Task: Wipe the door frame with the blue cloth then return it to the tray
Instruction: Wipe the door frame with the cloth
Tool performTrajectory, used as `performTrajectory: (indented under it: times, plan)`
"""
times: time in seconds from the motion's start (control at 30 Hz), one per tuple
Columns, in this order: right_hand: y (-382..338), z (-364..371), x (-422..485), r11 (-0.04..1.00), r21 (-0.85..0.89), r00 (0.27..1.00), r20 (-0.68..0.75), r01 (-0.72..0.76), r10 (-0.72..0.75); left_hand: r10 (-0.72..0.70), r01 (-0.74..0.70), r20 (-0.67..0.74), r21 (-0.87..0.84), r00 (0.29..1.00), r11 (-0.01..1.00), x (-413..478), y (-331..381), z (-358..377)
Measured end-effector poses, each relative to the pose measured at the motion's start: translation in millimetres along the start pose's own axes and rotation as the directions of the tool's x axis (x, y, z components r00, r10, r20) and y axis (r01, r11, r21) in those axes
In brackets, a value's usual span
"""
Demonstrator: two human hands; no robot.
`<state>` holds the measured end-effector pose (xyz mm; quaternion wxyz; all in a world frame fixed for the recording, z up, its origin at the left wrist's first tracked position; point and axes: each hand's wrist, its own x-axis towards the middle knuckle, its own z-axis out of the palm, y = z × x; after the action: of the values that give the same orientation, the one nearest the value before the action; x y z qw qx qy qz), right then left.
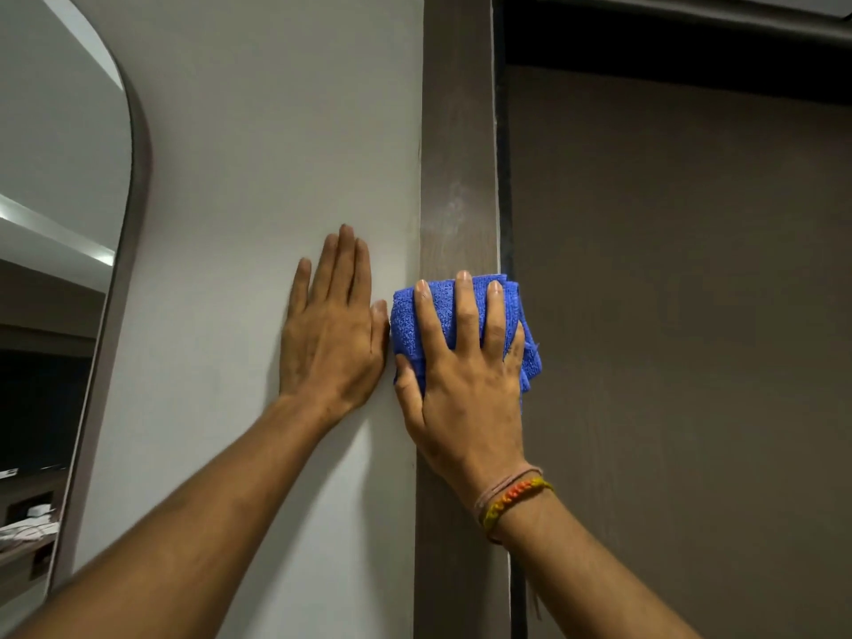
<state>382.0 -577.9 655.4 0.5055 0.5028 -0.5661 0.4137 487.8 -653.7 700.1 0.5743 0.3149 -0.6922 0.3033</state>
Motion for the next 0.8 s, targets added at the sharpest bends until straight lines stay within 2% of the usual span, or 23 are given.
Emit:
performTrajectory:
  times: [0.27,0.47,0.67,0.8]
  plan:
    - [12,-9,41,0.994,-0.007,0.994,0.031,0.106,-0.105,0.002,-0.001,-0.04,0.027,0.999,1.0,-4,-1,7]
    - [8,-17,99,0.999,-0.006,0.998,0.027,0.05,-0.049,0.002,0.0,-0.039,0.044,0.999,0.999,-5,-1,6]
    - [9,-13,54,0.998,0.044,0.999,0.01,0.05,-0.051,0.0,0.001,-0.055,0.021,0.998,1.0,-4,-1,8]
    - [12,-10,41,0.998,0.033,0.997,0.049,0.053,-0.055,0.004,-0.003,-0.045,0.015,0.999,1.0,-5,-1,9]
